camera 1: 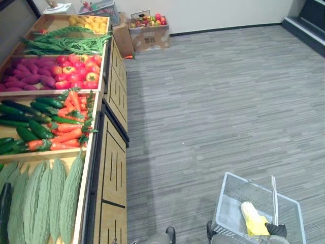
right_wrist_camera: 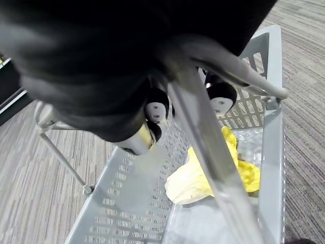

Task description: Pick vegetable in the basket

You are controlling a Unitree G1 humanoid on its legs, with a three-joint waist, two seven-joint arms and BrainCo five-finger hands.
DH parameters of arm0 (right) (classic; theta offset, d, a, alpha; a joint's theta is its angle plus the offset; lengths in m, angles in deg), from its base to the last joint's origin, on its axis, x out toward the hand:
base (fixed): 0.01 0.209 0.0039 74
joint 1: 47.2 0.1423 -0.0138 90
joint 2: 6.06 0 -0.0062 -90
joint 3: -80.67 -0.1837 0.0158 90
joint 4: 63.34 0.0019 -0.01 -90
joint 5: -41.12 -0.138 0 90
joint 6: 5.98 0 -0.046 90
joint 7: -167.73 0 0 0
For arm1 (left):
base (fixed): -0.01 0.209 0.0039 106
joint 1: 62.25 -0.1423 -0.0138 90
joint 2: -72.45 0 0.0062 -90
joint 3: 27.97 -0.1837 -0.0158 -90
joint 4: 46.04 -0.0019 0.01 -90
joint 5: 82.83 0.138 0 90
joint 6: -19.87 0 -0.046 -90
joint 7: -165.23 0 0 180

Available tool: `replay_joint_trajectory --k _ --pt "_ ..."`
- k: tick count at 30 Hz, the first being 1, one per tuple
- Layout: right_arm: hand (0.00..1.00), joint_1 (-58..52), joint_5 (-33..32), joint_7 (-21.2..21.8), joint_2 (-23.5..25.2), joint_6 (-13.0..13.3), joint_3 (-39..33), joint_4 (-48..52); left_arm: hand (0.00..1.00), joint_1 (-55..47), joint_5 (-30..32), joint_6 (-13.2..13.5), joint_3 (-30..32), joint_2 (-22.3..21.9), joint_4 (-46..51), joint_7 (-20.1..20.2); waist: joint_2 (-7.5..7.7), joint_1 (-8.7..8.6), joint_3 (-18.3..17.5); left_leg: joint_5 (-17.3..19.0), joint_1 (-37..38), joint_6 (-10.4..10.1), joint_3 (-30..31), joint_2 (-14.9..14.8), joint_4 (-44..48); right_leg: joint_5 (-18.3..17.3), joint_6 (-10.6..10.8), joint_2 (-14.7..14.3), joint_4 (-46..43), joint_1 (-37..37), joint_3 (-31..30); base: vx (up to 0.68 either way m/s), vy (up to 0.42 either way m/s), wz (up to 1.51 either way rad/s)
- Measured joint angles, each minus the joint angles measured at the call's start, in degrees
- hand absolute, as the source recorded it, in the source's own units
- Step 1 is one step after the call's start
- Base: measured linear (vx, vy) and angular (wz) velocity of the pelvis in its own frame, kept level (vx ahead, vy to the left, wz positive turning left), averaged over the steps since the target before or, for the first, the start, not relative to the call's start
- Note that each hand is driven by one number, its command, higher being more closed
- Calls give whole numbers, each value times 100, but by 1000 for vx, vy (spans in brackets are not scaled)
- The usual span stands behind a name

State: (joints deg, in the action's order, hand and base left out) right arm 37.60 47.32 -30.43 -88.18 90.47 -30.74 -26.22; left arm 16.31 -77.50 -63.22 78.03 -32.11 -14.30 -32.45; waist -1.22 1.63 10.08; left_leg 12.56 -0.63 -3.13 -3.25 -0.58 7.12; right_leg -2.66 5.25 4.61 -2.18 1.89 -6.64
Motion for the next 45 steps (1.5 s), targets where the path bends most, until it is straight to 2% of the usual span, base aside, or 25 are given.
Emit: replay_joint_trajectory --k 3,5,6,7,9,11,13,16,17,19,20,21,22,24,27,28,31,33,35,37,38,39,42,43,45 --pt "100 -2 7 23 27 0 -1 36 0 35 33 -7 -147 75 -1 43 53 16 -12 100 106 173 -140 69 70 -334 123 47 -517 210 -158 206 114 -26" --pt "100 57 20 92 30 0 -1 79 0 68 153 -17 -393 151 -4 55 44 26 -18 164 304 279 -351 84 113 -595 202 2 -1626 630 -167 168 69 -45" --pt "100 68 38 110 39 -1 2 119 0 71 206 -21 -459 161 7 56 113 18 21 161 368 283 -435 81 138 -596 197 -27 -2121 832 -125 134 60 -47" --pt "100 66 61 109 106 3 7 229 0 81 232 -14 -653 302 33 61 148 2 38 203 588 357 -547 136 246 -584 193 60 -3191 1183 134 133 63 -31" --pt "100 22 59 97 141 9 6 325 0 150 237 -11 -783 345 140 60 195 -53 80 482 925 607 -570 117 288 -511 218 224 -4168 1471 526 154 55 -17" --pt "100 61 58 96 160 7 36 324 0 274 246 -9 -824 392 148 57 271 -68 95 543 1167 635 -590 172 160 -659 75 490 -4455 1691 851 164 33 -3" --pt "100 141 57 86 160 13 43 346 0 470 224 -7 -830 468 255 57 320 -108 106 562 1217 609 -544 63 67 -699 7 528 -3970 1874 1127 240 -39 8" --pt "100 242 54 80 159 31 28 433 0 704 129 -1 -806 504 376 37 270 -151 138 652 1218 403 -524 -253 73 -516 181 396 -2250 1897 1222 258 -124 3" --pt "100 233 54 69 166 30 27 433 0 800 14 -1 -759 501 392 17 304 -150 134 718 1238 278 -463 -287 73 -270 180 412 -1629 1871 1186 307 -193 18" --pt "100 179 21 40 203 6 -70 418 0 911 -50 -4 -652 473 418 -8 345 -178 169 890 1409 8 -307 -404 23 161 104 476 -1623 1867 1176 403 -322 34" --pt "100 161 -10 32 206 7 -86 419 0 907 -56 -4 -645 449 423 -11 300 -224 143 933 1468 -64 -224 -526 -24 185 89 401 -1797 1876 1258 474 -389 53" --pt "100 161 -32 27 234 7 -176 410 0 869 -56 -1 -592 391 459 -15 125 -310 98 929 1527 -204 -88 -721 -33 -37 -19 260 -2138 1916 1418 405 -332 27" --pt "100 267 -41 29 260 10 -234 305 0 820 -56 -2 -505 318 456 -15 89 -286 91 708 1315 -401 35 -886 516 -245 -216 157 -2355 1937 1477 420 -350 12" --pt "100 312 -32 32 257 10 -233 276 0 742 -55 -4 -487 257 450 -9 38 -294 73 542 1021 -438 238 -959 1186 -404 -286 93 -2395 1832 1580 381 -341 8" --pt "100 157 -51 48 274 -43 -205 248 0 626 -54 -5 -458 153 380 9 42 -272 107 -535 -76 -600 471 -1299 3710 -725 -534 -97 -2071 1031 1885 421 -319 31" --pt "100 156 -51 48 264 -47 -176 246 0 600 -53 -9 -438 138 346 11 84 -252 133 -522 -250 -598 394 -1348 4126 -746 -568 -138 -1969 846 1902 380 -233 15" --pt "100 56 -47 -23 231 -51 -117 250 0 552 -55 4 -200 137 366 27 130 -126 164 -265 -974 -372 -82 -1431 5030 -795 -639 -197 -1367 3 1978 342 -139 15" --pt "100 78 -60 -41 232 -50 -256 261 0 502 -43 -2 -64 144 342 21 111 -63 173 -110 -1621 -232 -528 -1418 4697 -853 -575 -166 -1020 -390 2097 296 -30 21" --pt "100 121 -64 -54 239 -50 -410 259 0 384 8 -51 -2 122 287 26 121 37 179 -60 -1823 -199 -977 -1309 3665 -885 -456 -81 -840 -608 2162 253 82 20" --pt "100 142 -60 -76 211 -46 -532 257 0 208 76 -100 -2 79 168 38 117 36 176 -316 -1796 -142 -1167 -925 1929 -981 -284 59 -694 -794 2280 298 153 32" --pt "100 168 -59 -100 163 -47 -526 251 0 71 172 -146 15 7 112 49 54 76 141 -793 -1670 -158 -1105 -715 717 -1015 -179 82 -574 -918 2297 368 233 -2" --pt "100 180 -57 -127 185 -48 -494 240 0 -91 227 -210 31 -4 62 61 91 194 138 -1568 -1518 50 -1029 -542 263 -1047 -109 153 -476 -1038 2208 405 238 -5" --pt "100 214 -56 -136 280 -50 -341 273 0 -130 240 -218 193 -6 67 58 253 254 102 -1312 -1713 489 -1080 -290 550 -956 31 371 -332 -1063 2204 409 180 19" --pt "100 241 -44 -126 300 -51 -223 274 0 -99 241 -240 263 -7 76 60 282 349 107 -1120 -1812 643 -1314 -307 1044 -787 244 451 -325 -1200 2170 377 181 23" --pt "100 239 1 -100 318 -52 -69 269 0 -119 285 -244 269 -5 83 62 287 363 81 -1041 -1668 732 -1676 -301 1198 -470 309 519 -412 -1369 2062 323 201 23"
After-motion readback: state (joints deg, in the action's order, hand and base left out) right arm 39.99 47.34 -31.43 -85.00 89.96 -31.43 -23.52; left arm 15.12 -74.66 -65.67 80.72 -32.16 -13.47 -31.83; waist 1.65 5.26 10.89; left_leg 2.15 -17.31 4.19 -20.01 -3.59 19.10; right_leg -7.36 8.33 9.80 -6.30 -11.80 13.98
